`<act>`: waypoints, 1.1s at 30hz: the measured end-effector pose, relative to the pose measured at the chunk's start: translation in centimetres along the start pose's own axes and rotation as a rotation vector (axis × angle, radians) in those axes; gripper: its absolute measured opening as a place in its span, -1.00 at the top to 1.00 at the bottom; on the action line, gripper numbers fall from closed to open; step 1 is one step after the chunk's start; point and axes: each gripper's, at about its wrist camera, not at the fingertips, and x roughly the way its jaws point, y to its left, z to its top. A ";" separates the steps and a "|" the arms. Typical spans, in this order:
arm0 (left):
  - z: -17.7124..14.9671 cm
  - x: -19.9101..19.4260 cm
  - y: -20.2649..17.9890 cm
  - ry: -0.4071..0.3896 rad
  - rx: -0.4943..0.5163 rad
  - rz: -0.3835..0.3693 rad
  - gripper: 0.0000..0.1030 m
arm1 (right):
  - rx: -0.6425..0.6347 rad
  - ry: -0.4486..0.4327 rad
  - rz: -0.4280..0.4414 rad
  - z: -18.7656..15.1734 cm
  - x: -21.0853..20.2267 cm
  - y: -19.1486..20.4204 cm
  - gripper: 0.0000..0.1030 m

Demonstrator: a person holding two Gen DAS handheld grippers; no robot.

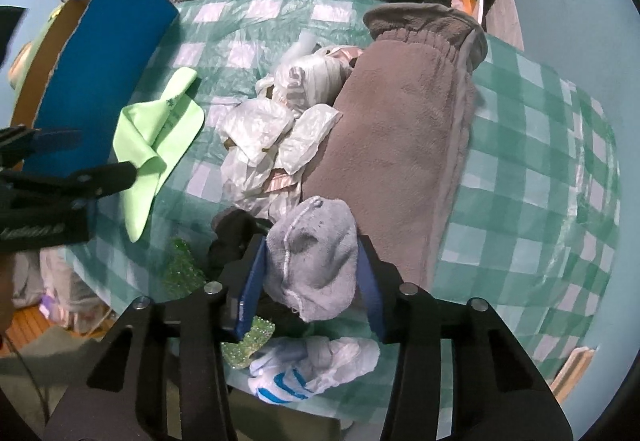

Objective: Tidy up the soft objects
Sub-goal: 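Lower the left tool onto the light green cloth while the right tool grasps the grey sock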

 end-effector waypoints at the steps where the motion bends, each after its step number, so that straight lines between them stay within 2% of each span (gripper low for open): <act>1: 0.2 0.1 -0.1 -0.010 -0.005 0.018 -0.67 | 0.004 -0.003 0.004 0.0 -0.1 -0.1 0.25; 4: 0.7 0.9 -0.4 0.004 0.002 -0.006 -0.67 | 0.015 -0.007 0.011 0.2 -0.4 -0.4 0.26; 9: 1.4 2.3 -0.7 0.020 0.002 0.038 -0.67 | 0.027 -0.016 0.023 0.4 -1.0 -0.9 0.26; 13: 2.1 4.0 -0.8 0.064 -0.007 0.039 -0.67 | 0.021 -0.036 0.031 0.7 -1.5 -1.1 0.26; 17: 2.3 5.3 -1.0 0.095 0.009 0.046 -0.67 | 0.025 -0.038 0.040 0.8 -1.7 -1.2 0.34; 21: 2.6 5.9 -0.9 0.112 0.009 0.034 -0.67 | 0.025 -0.037 0.046 0.9 -1.8 -1.2 0.37; 27: 2.5 6.2 0.5 0.109 -0.049 -0.023 -0.67 | 0.021 -0.037 0.045 1.0 -1.9 -1.1 0.37; 30: 2.3 6.4 1.2 0.099 -0.067 -0.057 -0.54 | 0.017 -0.040 0.043 1.1 -2.0 -1.0 0.37; 33: 2.0 5.8 1.2 0.076 -0.060 -0.059 -0.24 | 0.016 -0.044 0.042 1.1 -2.2 -0.9 0.37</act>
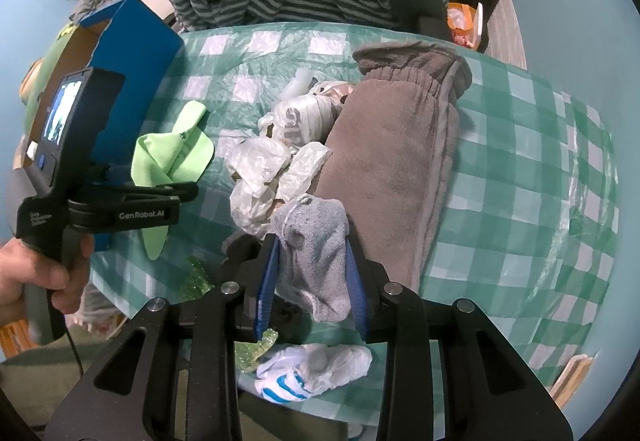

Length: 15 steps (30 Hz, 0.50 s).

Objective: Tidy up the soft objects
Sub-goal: 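Lower the left tool onto the light green cloth while the right tool grasps the grey sock, then lift the green cloth and grey sock and carry both over the box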

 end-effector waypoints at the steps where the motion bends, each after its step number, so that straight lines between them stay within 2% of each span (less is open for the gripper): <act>1: -0.3 -0.3 -0.1 -0.005 0.006 -0.001 -0.05 | 0.000 -0.001 0.001 0.0 0.0 0.0 0.37; 2: -0.4 -0.5 -0.2 -0.010 0.013 -0.002 0.21 | 0.001 -0.002 0.001 0.0 -0.1 0.1 0.37; 5: -0.4 -1.0 -0.5 -0.010 0.032 -0.016 0.71 | 0.000 -0.007 0.003 -0.1 -0.2 0.1 0.37; 8: -0.2 -1.1 -0.3 -0.010 0.036 -0.033 0.85 | 0.000 -0.013 0.004 -0.2 -0.5 0.1 0.37; 13: -0.6 -2.2 -0.7 -0.021 0.057 -0.029 0.85 | -0.004 -0.032 0.001 -0.3 -1.1 0.1 0.37; 15: -2.3 -2.8 -1.0 -0.032 0.069 -0.022 0.85 | -0.005 -0.038 0.002 -0.4 -1.4 0.1 0.37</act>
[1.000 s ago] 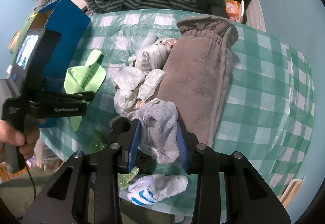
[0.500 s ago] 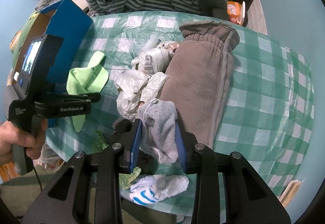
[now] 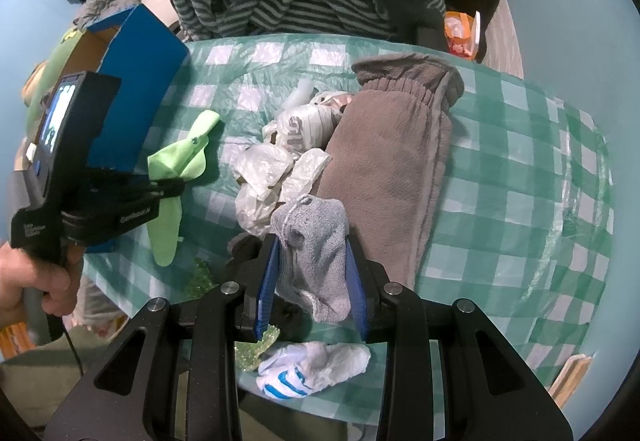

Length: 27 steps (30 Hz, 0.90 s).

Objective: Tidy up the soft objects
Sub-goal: 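Lift the green cloth and grey sock and carry both over the box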

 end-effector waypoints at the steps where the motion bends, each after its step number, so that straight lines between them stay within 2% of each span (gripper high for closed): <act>1: -0.1 -0.4 -0.1 -0.003 0.006 0.001 0.86 | 0.000 -0.003 0.000 0.0 -0.1 0.0 0.37; 11: 0.2 -5.1 -1.1 -0.077 0.039 0.002 0.85 | -0.019 -0.040 0.006 0.0 -1.9 0.8 0.46; 12: -1.5 -5.0 -1.4 -0.086 0.042 0.005 0.86 | -0.021 -0.045 0.008 0.1 -2.2 0.9 0.49; 14: -2.0 -5.9 -1.0 -0.101 0.048 0.007 0.85 | -0.023 -0.056 0.012 0.1 -2.6 1.1 0.49; 18: -2.3 -8.0 -0.8 -0.116 0.037 -0.007 0.85 | -0.034 -0.082 0.021 0.3 -3.8 1.6 0.50; 22: -2.8 -9.6 -0.7 -0.133 0.026 -0.016 0.85 | -0.038 -0.111 0.025 0.4 -4.7 2.0 0.60; 27: -3.4 -11.5 -0.6 -0.171 0.023 -0.005 0.85 | -0.050 -0.145 0.045 0.7 -6.1 2.8 0.63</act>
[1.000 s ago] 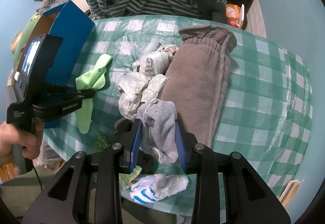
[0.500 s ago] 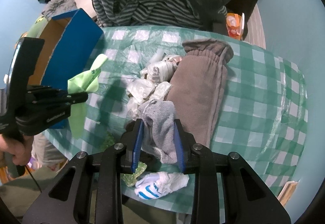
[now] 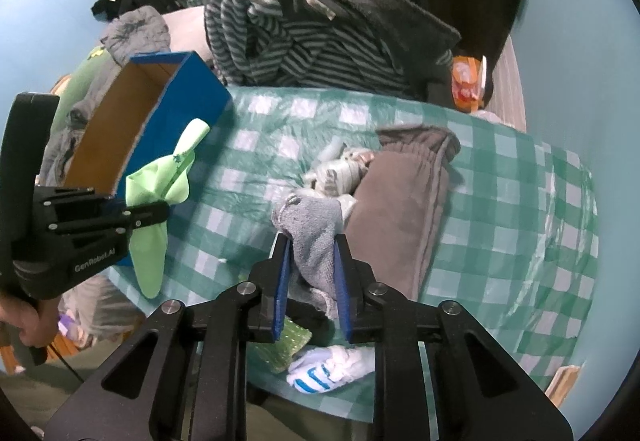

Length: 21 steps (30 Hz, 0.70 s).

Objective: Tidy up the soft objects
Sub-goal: 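Lift the green cloth and grey sock and carry both over the box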

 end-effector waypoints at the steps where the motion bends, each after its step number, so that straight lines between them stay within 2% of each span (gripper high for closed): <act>1: -0.1 -0.3 0.1 -0.004 -0.001 0.002 0.85 | -0.007 -0.008 0.004 0.2 -0.3 0.3 0.63; 12: -0.8 -3.7 1.8 -0.065 -0.035 0.031 0.85 | -0.067 -0.057 0.038 2.1 -2.4 3.2 0.64; 21: -1.5 -6.2 5.0 -0.112 -0.090 0.060 0.85 | -0.134 -0.080 0.079 4.3 -3.0 6.9 0.64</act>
